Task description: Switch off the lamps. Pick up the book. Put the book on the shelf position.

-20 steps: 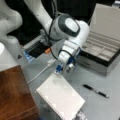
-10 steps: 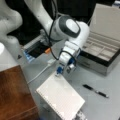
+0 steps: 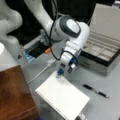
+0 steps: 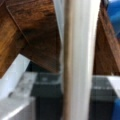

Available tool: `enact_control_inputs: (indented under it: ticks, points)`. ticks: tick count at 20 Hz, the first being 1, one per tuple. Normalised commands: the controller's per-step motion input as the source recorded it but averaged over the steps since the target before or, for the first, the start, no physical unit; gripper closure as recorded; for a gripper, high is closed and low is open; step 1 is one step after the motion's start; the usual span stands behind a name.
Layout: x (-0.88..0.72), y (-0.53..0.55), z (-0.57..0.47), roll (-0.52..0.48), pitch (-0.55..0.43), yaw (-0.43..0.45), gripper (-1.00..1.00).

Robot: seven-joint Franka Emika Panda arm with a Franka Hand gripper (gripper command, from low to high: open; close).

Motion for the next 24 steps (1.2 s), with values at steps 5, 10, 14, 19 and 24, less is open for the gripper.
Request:
enact_control_inputs:
  ticks: [5, 10, 14, 19, 24]
  points:
    - [0.3, 0.21, -0.05, -0.251, 0.08, -0.041, 1.0]
    - [0.33, 0.19, 0.09, -0.31, 0.149, -0.033, 1.0]
    - [0.33, 0.24, 0.36, -0.397, 0.231, -0.095, 1.0]
    - [0.32, 0.23, 0.41, -0.345, 0.186, -0.143, 1.0]
    - [0.23, 0.2, 0.29, -0.274, 0.127, -0.18, 1.0]
